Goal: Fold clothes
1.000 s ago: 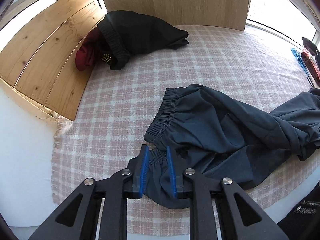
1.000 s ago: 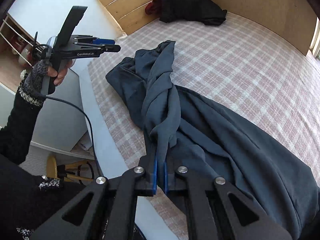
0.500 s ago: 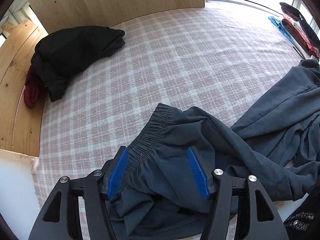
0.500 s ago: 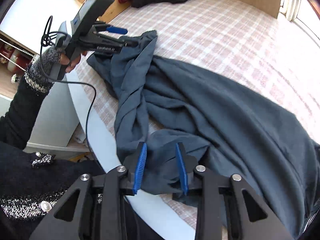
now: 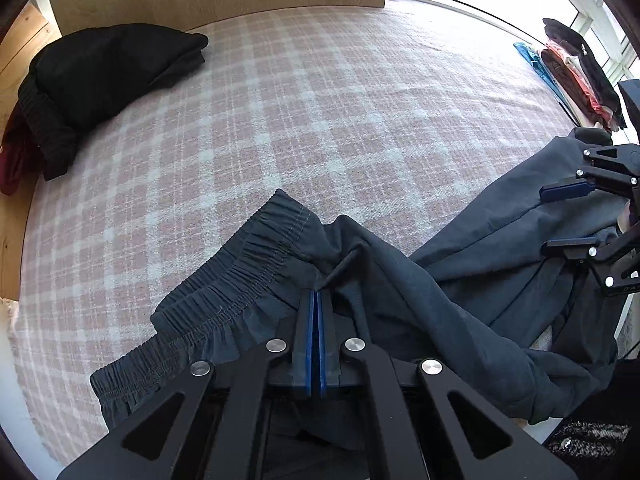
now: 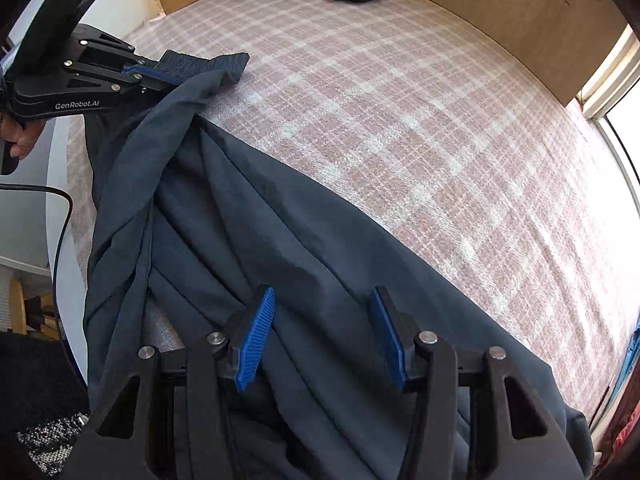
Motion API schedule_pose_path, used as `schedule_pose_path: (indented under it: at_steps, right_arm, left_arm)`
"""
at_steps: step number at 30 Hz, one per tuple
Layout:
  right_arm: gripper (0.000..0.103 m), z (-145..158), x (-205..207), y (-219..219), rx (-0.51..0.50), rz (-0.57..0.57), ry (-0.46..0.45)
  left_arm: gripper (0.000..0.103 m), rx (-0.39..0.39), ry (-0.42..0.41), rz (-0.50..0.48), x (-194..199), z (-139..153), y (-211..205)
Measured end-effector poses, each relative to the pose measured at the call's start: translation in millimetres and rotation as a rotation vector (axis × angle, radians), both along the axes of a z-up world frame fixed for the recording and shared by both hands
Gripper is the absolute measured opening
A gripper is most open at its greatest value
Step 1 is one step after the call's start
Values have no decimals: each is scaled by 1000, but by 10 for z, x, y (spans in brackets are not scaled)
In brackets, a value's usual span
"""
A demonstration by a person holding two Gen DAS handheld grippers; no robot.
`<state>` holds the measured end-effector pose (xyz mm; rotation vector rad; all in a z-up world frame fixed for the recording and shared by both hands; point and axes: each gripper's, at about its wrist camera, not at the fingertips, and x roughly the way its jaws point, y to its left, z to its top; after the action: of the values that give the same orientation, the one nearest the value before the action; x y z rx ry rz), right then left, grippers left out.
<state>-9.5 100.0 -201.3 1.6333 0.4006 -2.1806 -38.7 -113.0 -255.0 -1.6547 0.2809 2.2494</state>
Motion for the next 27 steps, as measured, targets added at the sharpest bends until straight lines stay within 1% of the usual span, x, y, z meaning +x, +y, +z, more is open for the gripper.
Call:
schedule_pose_path:
  at_steps: [1,2,3,4,8,11,12,13,14,15,17,18,19,20,21,22,23,25,26,27]
  right_arm:
    - [39,48,-72,56,4,-25,19]
    - [17,96,-143,112,8,-51,39]
    - [4,144,-215,168,13,-76,58]
    - [2,192,-287,224,17,-101,77]
    - [1,384,-573,447,34,-203,155]
    - [1,528,-788,615,47,-279,213]
    - [1,576,-860,671,51,-304,232]
    - [1,624,-932,727,55,-329,251]
    - [2,672,-1003,783,59,-355,271]
    - [2,686,-1036,821,52,-366,269]
    - [8,646,-1028,824,32,-365,239]
    - [9,602,-1003,772,38,-360,233]
    - [14,557,-977,720,45,-355,226]
    - [19,527,-943,656,44,-341,218]
    - [22,506,-901,583,36,-321,209]
    - [26,485,-860,510,29,-300,201]
    - [29,464,-819,436,22,-280,192]
    - [33,432,-765,301,43,-242,199]
    - [34,412,-748,275,58,-232,201]
    - [36,388,-737,277,73,-230,199]
  left_arm:
    - [1,-2,8,11,37,33,-40]
    - [1,-3,16,23,74,65,-81]
    - [1,-4,23,28,104,94,-101]
    - [1,-5,29,33,134,123,-119]
    - [1,4,73,83,192,310,-260]
    - [1,-7,107,154,254,470,-518]
    - [1,-24,113,180,304,500,-626]
    - [1,-57,108,205,373,505,-743]
    - [1,-96,94,229,457,478,-852]
    - [1,-142,67,249,568,414,-959]
    - [4,-235,11,289,792,281,-1173]
    - [4,-254,-11,303,878,232,-1254]
    - [4,-272,-34,318,962,183,-1335]
    - [7,-270,-31,327,968,201,-1358]
    - [12,-267,-27,335,969,223,-1379]
    - [16,-264,-23,343,970,245,-1399]
    - [20,-239,1,330,891,300,-1331]
    - [35,-187,53,300,724,415,-1184]
    - [48,-160,68,273,603,441,-1090]
    - [55,-133,82,245,479,465,-996]
